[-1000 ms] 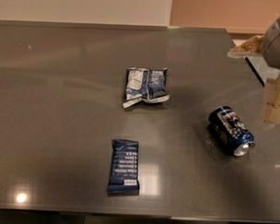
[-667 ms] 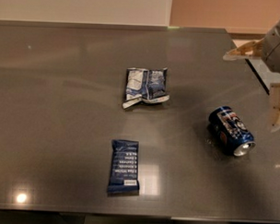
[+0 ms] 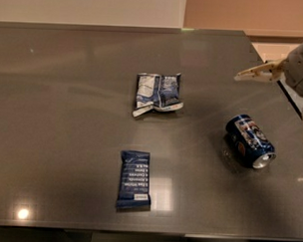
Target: Pick pepsi can
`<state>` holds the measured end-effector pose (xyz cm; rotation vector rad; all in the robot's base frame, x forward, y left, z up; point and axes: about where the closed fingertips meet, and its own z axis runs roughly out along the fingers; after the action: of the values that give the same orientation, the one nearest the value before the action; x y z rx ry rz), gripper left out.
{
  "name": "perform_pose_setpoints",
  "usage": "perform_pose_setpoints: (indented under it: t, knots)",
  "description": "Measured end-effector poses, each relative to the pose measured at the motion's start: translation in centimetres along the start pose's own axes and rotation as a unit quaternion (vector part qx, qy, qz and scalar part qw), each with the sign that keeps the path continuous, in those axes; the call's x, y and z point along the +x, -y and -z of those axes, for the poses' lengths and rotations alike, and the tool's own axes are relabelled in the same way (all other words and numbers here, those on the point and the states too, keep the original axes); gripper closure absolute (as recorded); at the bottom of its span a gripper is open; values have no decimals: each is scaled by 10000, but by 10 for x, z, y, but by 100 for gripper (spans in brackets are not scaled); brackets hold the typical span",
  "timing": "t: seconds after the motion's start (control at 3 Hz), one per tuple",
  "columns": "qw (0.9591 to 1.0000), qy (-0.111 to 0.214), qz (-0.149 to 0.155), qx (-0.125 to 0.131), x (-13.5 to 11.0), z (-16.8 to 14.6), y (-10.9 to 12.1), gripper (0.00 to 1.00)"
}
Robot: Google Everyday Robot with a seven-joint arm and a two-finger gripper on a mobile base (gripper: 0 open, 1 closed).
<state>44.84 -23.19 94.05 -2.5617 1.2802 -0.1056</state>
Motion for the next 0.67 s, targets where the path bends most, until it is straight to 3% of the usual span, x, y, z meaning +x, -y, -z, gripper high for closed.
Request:
perform_pose_setpoints:
  t: [0.33,0.67]
  knots:
    - [9959,-48,885,-202,2,-8,-9,0]
    - [9799,-127,1898,-601,5,-18,-18,0]
